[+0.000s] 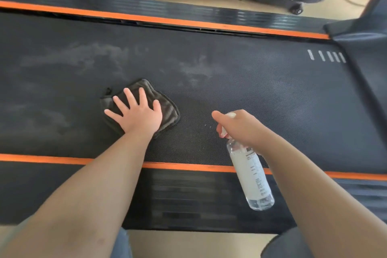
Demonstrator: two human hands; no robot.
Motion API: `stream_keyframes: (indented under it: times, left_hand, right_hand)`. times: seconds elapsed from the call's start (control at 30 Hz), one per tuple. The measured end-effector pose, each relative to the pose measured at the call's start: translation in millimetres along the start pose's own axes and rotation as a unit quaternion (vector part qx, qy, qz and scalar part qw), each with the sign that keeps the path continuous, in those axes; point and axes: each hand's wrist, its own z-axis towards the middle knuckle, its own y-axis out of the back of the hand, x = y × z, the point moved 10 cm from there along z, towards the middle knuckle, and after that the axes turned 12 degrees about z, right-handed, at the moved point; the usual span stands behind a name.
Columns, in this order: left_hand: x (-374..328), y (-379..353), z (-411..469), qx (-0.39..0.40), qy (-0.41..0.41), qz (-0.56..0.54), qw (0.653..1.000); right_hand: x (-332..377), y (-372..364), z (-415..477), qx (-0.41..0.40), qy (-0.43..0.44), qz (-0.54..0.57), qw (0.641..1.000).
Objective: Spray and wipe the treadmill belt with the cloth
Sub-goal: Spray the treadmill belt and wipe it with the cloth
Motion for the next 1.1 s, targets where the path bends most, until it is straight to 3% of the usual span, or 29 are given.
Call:
stream_keyframes:
  times: [0.07,0.17,0.3,0.37,0.4,0.47,0.6,0.7,0.8,0.97,1.1]
  left_hand:
    - [-15,0,-8,-0.017,-0.038,0.022,0.999]
    - [-70,0,-39,-0.068,-0.177,0.050,0.981]
    - [-147,-8,-115,-0.121,-0.431,0.080,0.891]
    - [-163,-10,-138,-0.128,-0.498,0.079,0.854]
    - [-165,-9,-138,-0.127,-0.505,0.076,0.850]
    - [-156,-8,-118,-0.120,-0.464,0.073,0.874]
    - [-72,2,-37,-0.126,-0.239,0.041,0.962]
    - [-28,-2,-3,-0.062,-0.167,0.039,0.983]
    - [-45,-1,-18,-0.076,-0.194,0.061,0.976]
    - [-108,-6,-87,-0.121,-0.408,0.096,0.900]
    - [-110,-5,-89,-0.104,-0.438,0.067,0.890]
  right_hand:
    - [4,2,2,-0.009,0.012,0.010,1.000]
    - [5,6,5,-0.022,0.006,0.052,0.998]
    - [1,8,7,-0.035,-0.019,0.097,0.995]
    - [0,5,6,-0.032,-0.023,0.085,0.996]
    - [-1,4,6,-0.031,-0.025,0.077,0.996]
    - [-2,3,8,-0.028,-0.026,0.073,0.997]
    - [-2,0,12,-0.018,-0.027,0.079,0.996]
    - [5,-5,13,-0.011,-0.016,0.061,0.998]
    - [14,-17,11,0.007,-0.008,0.038,0.999]
    - [11,-31,6,0.008,-0.019,0.017,1.000]
    - [1,-31,-3,0.011,-0.045,-0.018,0.999]
